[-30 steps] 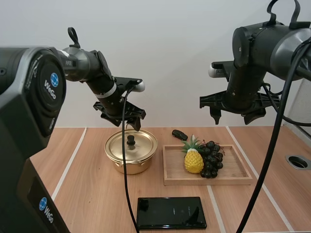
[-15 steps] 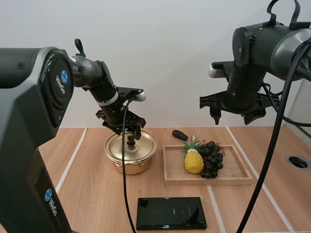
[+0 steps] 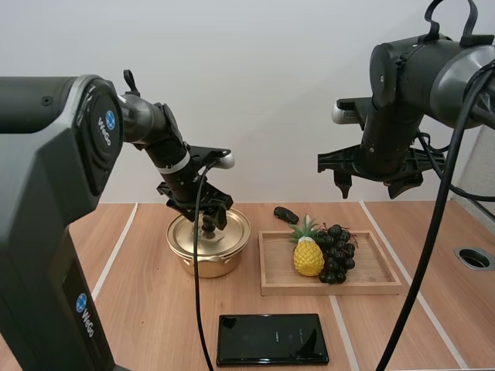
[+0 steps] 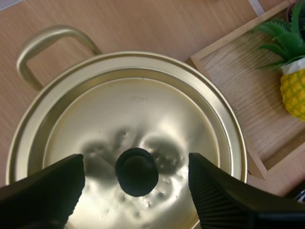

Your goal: Open the pot, put the grape inside, and close it

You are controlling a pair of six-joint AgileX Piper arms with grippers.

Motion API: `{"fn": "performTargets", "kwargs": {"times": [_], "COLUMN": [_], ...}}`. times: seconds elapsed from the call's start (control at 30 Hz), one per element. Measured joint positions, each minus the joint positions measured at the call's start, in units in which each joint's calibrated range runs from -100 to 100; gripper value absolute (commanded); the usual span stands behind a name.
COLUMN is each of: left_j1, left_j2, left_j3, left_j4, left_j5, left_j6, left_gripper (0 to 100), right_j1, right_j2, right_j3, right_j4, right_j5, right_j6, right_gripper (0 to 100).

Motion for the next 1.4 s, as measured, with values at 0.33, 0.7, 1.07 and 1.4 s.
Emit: {"fn": "performTargets", "kwargs": {"times": [0.33, 0.7, 1.07, 1.4], "left_j1": [-0.07, -0.07, -0.07, -0.07], "left_j2": [1.05, -0.3, -10.09, -20.73], "left_j3": [-0.14, -0.93, -8.14, -18.38], "left_j4": [-0.73, -0.63, 1.12, 12.07], "left_j5": [-0.56, -0.92, -1.3, -1.86], "left_j6": [-1.3, -2.15, -4.75, -9.89], "left_gripper": [2, 2, 2, 1], "right_j1": [0.0, 0.0, 0.0, 0.0], "right_j2": [0.0, 0.0, 0.0, 0.0], "right_j3": [0.0, 0.0, 0.0, 0.0], "right_j4": [0.0, 0.0, 0.0, 0.0], "right_j5": [0.0, 0.0, 0.0, 0.0], "right_j6": [0.0, 0.0, 0.0, 0.0], "right_gripper": [100, 100, 100, 100]}}
